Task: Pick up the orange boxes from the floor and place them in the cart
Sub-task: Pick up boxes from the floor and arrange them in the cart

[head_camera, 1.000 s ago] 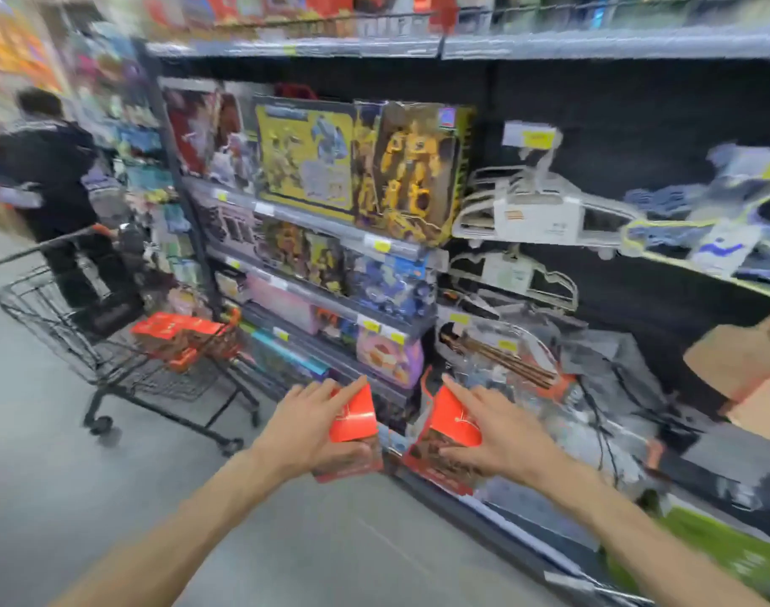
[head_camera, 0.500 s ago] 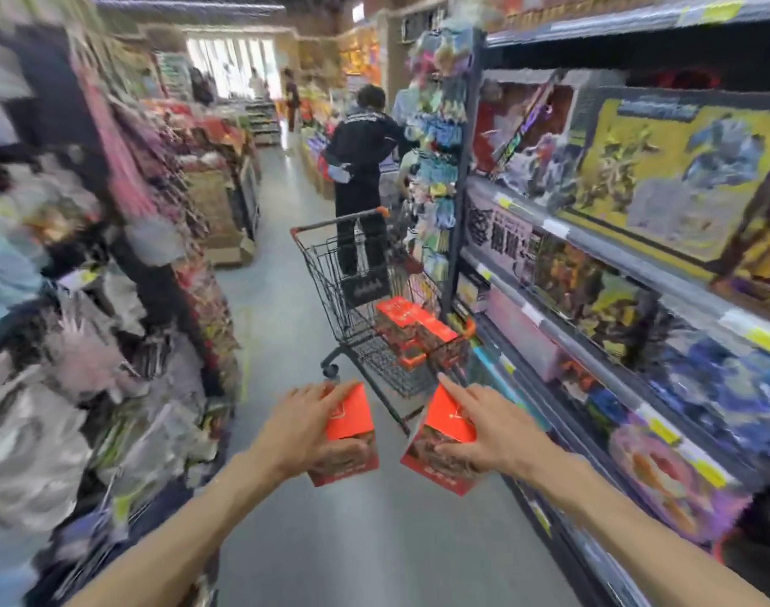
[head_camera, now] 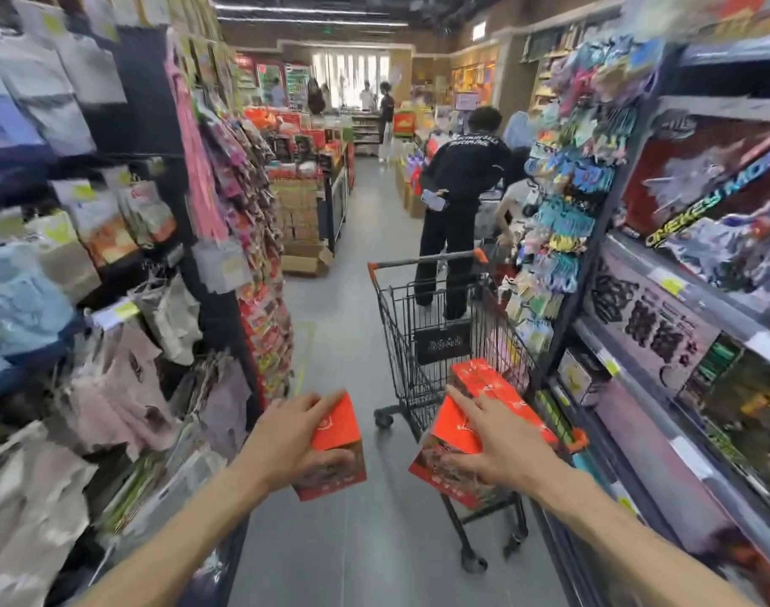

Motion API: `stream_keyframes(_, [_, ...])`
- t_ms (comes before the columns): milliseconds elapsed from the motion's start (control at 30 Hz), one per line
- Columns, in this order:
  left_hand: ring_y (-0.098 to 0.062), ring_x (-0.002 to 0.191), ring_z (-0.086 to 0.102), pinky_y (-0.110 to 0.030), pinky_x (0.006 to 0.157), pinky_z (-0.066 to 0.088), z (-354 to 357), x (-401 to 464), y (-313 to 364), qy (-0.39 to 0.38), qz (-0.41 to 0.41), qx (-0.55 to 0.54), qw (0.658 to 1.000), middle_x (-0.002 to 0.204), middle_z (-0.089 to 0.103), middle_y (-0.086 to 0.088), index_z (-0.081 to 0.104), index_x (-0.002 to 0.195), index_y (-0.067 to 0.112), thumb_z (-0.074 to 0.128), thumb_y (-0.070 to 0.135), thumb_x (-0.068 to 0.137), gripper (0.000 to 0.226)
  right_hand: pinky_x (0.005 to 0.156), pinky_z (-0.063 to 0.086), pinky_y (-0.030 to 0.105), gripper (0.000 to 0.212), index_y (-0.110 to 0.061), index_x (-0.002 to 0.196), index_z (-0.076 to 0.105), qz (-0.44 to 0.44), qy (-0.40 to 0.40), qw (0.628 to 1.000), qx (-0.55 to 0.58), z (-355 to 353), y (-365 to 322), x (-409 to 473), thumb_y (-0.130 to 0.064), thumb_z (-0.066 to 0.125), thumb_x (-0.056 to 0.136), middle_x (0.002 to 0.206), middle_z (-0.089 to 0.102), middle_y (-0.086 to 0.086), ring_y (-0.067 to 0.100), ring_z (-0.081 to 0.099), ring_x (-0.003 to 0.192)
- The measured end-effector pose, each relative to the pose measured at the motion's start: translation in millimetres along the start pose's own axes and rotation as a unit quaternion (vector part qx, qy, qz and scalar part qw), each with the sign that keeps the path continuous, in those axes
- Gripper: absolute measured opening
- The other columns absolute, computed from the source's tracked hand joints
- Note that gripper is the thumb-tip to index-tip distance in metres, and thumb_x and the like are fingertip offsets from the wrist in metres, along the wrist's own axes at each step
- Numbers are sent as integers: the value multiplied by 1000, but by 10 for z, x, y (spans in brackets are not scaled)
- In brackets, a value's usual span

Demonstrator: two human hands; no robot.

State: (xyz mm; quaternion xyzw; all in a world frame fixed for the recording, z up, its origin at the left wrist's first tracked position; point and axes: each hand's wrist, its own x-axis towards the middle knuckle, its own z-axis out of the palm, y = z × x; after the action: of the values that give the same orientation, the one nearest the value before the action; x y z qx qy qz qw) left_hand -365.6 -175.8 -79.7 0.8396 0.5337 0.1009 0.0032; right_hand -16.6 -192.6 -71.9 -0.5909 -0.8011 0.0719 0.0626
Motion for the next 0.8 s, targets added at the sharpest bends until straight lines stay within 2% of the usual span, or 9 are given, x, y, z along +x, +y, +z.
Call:
stream_keyframes(233, [-22, 108, 57, -40, 89, 45, 408, 1763, -661, -26, 68, -22, 997, 122, 57, 5, 23, 156, 39, 39, 97, 72, 103, 86, 49, 36, 110, -43, 156, -8, 70, -19, 997, -8, 136, 588, 1318, -85, 51, 74, 122, 49, -5, 19, 51, 113])
stream_keyframes(333, [-22, 116, 54, -40, 97, 41, 525, 2541, -781, -40, 128, -30, 991, 126, 55, 4, 22, 156, 38, 43, 92, 74, 101, 85, 48, 35, 107, -46, 154, -12, 108, -14, 994, -6, 71, 823, 1722, -82, 53, 78, 117, 45, -9, 17, 49, 110])
stream_keyframes(400, [-23, 120, 53, -41, 101, 39, 599, 3052, -795, -42, 171, -34, 984, 130, 54, 3, 23, 157, 36, 44, 91, 75, 101, 83, 44, 33, 105, -43, 156, -9, 148, -12, 989, -1, 38, 1008, 1925, -81, 51, 79, 121, 43, -8, 17, 45, 114])
stream_keyframes(467, [-23, 121, 53, -40, 102, 39, 718, 3512, -744, -53, 214, -31, 975, 133, 54, 3, 22, 157, 36, 41, 93, 75, 102, 80, 42, 33, 107, -41, 157, -8, 184, -10, 983, -9, 53, 1212, 2054, -85, 48, 77, 122, 44, -6, 19, 46, 114])
stream_keyframes(567, [-24, 115, 57, -40, 98, 44, 943, 4187, -563, -67, 275, -39, 958, 126, 57, 2, 24, 156, 35, 39, 96, 73, 104, 76, 38, 31, 108, -39, 157, -10, 238, -16, 971, -22, 129, 1551, 2182, -89, 41, 76, 118, 44, -4, 20, 47, 109])
stream_keyframes(733, [-22, 120, 53, -42, 102, 41, 1404, 5097, -76, -99, 374, -26, 922, 137, 52, 0, 21, 158, 30, 37, 97, 72, 110, 88, 44, 35, 106, -37, 158, -7, 309, -12, 951, -4, 389, 2171, 2303, -86, 42, 78, 129, 45, -2, 21, 46, 118])
stream_keyframes(800, [-24, 123, 55, -44, 104, 42, 1645, 5394, 121, -105, 400, -28, 910, 141, 53, -2, 26, 157, 25, 38, 98, 71, 113, 93, 44, 35, 107, -37, 158, -7, 335, -7, 942, -2, 552, 2416, 2353, -86, 41, 77, 132, 44, -2, 21, 45, 122])
